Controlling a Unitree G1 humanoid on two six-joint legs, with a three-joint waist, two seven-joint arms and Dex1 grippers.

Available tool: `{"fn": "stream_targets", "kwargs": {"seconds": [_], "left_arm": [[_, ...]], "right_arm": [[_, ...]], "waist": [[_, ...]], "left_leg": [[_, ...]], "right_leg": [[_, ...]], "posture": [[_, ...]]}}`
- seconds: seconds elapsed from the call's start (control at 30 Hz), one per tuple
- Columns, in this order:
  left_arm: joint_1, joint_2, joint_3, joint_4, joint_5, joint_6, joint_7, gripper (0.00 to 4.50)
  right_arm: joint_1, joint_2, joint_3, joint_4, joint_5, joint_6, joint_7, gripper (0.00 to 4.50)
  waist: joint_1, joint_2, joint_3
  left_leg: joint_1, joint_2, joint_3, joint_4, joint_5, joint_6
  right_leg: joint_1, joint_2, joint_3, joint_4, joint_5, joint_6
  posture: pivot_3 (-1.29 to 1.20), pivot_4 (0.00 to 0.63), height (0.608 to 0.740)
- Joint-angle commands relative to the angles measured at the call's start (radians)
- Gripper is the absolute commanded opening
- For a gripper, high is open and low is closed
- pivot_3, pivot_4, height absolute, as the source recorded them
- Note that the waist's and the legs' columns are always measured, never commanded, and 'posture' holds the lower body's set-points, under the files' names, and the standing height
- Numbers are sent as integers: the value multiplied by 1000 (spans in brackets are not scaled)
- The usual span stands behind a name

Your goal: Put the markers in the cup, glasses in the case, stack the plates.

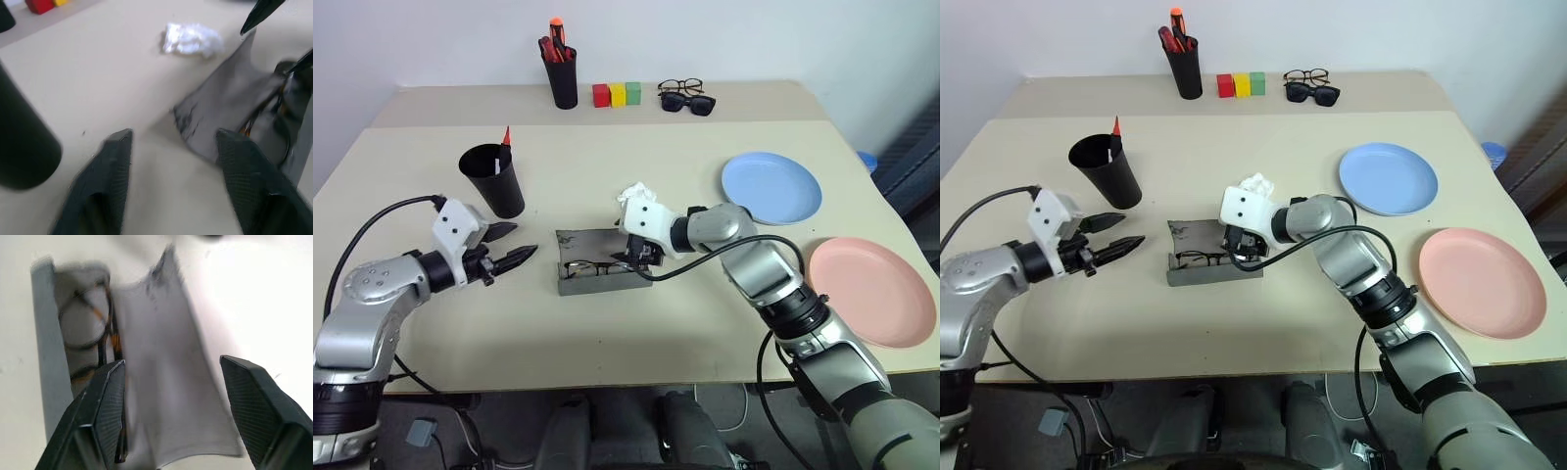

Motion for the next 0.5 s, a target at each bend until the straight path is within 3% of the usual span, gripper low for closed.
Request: {"fn": "stream_targets", "kwargs": {"seconds": [0.03,0.1,0.33,0.5], "left_arm": [[-145,-57,-71,-2,-37,123,55,634],[-244,-100,-120,35,-12,193,105,101],[-523,-186,-283,305,82,363,160,101],[-599,-181,-385,420,115,426,80,101]], "right_arm": [[57,-62,-96,-157,81,-3,43,3282],[105,-107,-125,-224,110,-9,63,3282],[303,-227,-217,-371,182,0,66,3282],[383,-252,-257,-423,197,32,13,3282]], "waist": [[19,0,0],[24,0,0],[21,0,0],[15,0,0]], "left_leg": [[0,0,-1,1,0,0],[-1,-1,-1,2,0,0],[-1,-1,-1,6,0,1],[-1,0,-1,7,-1,1]], "right_leg": [[1,0,-1,0,0,0],[1,0,-1,0,0,0],[2,3,0,0,0,0],[2,4,1,1,0,0]], "posture": [[0,150,740],[0,150,740],[0,150,740],[0,150,740]]}}
